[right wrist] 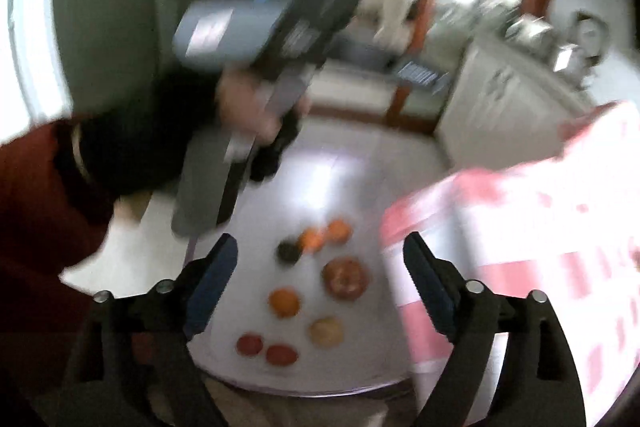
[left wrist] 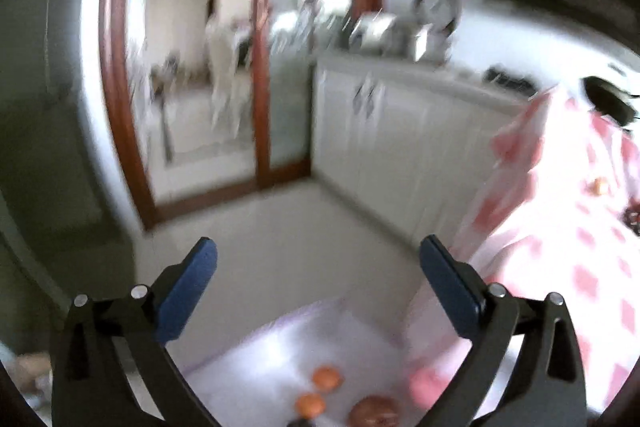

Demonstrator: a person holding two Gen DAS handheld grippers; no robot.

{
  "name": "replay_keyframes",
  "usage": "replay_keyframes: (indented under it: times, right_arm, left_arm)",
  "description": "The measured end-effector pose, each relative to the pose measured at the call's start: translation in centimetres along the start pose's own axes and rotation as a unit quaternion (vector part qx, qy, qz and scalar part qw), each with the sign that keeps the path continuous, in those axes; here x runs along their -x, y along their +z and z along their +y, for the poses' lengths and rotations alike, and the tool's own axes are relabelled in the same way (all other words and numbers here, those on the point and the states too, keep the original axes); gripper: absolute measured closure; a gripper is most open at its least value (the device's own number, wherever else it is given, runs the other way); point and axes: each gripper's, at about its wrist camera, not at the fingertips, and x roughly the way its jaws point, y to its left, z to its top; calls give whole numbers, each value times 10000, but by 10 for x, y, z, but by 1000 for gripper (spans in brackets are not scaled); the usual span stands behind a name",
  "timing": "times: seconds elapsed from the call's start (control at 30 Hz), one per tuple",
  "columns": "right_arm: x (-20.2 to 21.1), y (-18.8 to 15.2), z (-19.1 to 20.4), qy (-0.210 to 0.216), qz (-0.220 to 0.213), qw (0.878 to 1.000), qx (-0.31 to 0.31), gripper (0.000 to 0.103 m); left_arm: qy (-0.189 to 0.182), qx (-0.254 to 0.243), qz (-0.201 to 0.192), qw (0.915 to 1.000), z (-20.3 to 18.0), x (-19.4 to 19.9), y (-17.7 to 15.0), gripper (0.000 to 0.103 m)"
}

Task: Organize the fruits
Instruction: 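Move both open tools back to the remaining fruits on the table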

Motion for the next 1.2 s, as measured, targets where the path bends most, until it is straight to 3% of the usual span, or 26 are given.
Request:
replay_keyframes:
  times: [0.1, 0.2, 0.3, 0.4, 0.47, 0.53, 0.67, 0.7, 0.77, 0.93, 1.03, 1.2]
  right_arm:
    - [50, -6, -37, -684, -511, 9957, -349, 16]
    - [95, -26, -86, -1487, -682, 9833, -791, 16]
    - [124, -57, -134, -2083, -640, 9673, -1299, 16]
    - [145, -88, -178, -2579, -506, 9505, -1655, 16]
    - [160, -108, -221, -2862, -394, 9361, -2006, 16]
    - [166, -132, -265, -3114, -131, 9203, -2366, 16]
    - [178, -182, -335, -3506, 116, 8865, -3017, 16]
    - [182, -191, -349, -3549, 86, 8782, -3204, 16]
    - [196, -219, -375, -3618, -176, 8497, -3832, 16]
    - [223, -265, -388, -3534, -705, 7924, -4922, 16]
    - [227, -270, -389, -3511, -830, 7843, -5047, 16]
    - [228, -274, -393, -3346, -949, 7760, -5262, 16]
  left_arm:
    - [-491, -598, -556, 9955, -56, 33, 18, 2]
    - [-1046, -1142, -697, 9855, -115, 53, 26, 2]
    - [-1932, -1375, -399, 9707, -190, 53, 29, 2]
    - [-2453, -1359, -15, 9599, -262, 36, 30, 2]
    - [-2740, -1318, 530, 9512, -326, 6, 32, 2]
    - [-2816, -1114, 1015, 9476, -378, -25, 26, 2]
    - [-2538, -551, 1666, 9512, -459, -75, 13, 2]
    - [-2544, -392, 1733, 9506, -468, -80, 11, 2]
    - [-2447, -65, 1745, 9537, -492, -92, 4, 2]
    - [-2446, 215, 1747, 9535, -525, -107, 5, 2]
    - [-2502, 284, 1767, 9515, -543, -120, 11, 2]
    - [-2920, 490, 1925, 9356, -548, -134, 6, 2]
